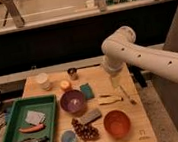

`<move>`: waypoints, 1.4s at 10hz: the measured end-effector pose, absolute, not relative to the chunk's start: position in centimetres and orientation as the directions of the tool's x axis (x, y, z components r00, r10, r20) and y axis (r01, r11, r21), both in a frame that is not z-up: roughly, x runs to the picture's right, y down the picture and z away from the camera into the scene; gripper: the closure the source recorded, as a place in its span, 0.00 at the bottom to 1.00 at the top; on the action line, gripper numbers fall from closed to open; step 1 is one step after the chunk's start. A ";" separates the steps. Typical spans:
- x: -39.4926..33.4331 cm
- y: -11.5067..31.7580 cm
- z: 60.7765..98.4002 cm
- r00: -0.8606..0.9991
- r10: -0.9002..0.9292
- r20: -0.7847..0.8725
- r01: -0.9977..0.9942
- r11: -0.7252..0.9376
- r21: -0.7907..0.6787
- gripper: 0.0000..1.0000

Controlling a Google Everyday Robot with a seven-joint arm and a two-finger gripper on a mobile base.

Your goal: Place apple in paper cup

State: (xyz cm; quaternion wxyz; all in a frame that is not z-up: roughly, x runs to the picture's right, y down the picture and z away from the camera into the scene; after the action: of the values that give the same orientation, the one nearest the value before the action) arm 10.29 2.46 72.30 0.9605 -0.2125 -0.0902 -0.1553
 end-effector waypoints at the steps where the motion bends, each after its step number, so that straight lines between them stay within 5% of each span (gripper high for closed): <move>1: 9.4 2.2 72.6 0.929 -0.272 0.249 0.351 0.861 -0.369 0.20; 14: -2.4 -0.8 76.4 0.845 -0.412 0.341 0.504 0.827 -0.249 0.20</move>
State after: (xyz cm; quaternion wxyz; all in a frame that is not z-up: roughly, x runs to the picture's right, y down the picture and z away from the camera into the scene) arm -2.44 -0.76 76.36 0.9459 -0.1668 -0.1373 -0.2422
